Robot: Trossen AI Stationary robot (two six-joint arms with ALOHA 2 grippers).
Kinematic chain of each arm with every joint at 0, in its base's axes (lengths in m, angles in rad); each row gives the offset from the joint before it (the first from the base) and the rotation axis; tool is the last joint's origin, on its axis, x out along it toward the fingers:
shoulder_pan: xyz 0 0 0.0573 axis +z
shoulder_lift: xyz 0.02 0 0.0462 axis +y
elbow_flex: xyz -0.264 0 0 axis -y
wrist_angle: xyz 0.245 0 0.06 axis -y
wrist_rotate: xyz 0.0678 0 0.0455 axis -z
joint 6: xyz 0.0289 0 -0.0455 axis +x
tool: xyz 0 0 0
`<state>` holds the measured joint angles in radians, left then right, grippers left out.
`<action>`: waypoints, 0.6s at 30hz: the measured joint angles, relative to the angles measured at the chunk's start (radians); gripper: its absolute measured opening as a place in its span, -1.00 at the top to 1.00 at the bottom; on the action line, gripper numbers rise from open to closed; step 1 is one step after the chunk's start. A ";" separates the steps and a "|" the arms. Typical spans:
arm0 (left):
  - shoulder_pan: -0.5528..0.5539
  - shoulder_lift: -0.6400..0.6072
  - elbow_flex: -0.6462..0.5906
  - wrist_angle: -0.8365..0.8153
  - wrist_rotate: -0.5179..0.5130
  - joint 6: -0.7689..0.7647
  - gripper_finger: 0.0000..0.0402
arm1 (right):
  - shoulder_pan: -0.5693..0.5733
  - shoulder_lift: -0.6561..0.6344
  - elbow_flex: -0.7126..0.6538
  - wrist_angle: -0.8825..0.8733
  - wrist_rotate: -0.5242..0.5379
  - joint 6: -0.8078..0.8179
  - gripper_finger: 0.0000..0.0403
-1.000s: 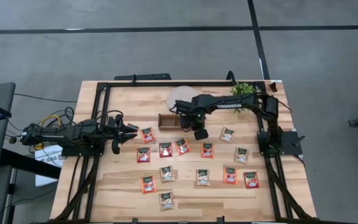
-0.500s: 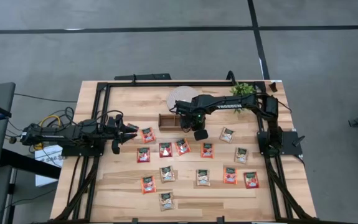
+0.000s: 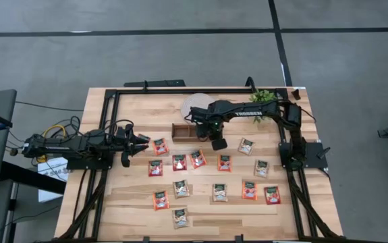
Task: Pick & Place Tea
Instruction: Put the red tea bag into the right slot of the wooden organizer
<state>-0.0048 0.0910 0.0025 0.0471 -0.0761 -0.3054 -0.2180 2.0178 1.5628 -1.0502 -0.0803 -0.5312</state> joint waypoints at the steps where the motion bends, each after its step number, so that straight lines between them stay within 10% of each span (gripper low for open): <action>1: 0.000 0.000 0.000 0.000 0.000 0.000 0.47 | -0.001 0.000 -0.010 0.012 0.000 0.000 0.70; 18: 0.000 0.000 0.000 0.000 0.000 0.000 0.47 | -0.007 0.002 -0.034 0.040 0.001 0.007 0.82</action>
<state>-0.0051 0.0910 0.0025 0.0471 -0.0761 -0.3054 -0.2253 2.0193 1.5284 -1.0103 -0.0796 -0.5239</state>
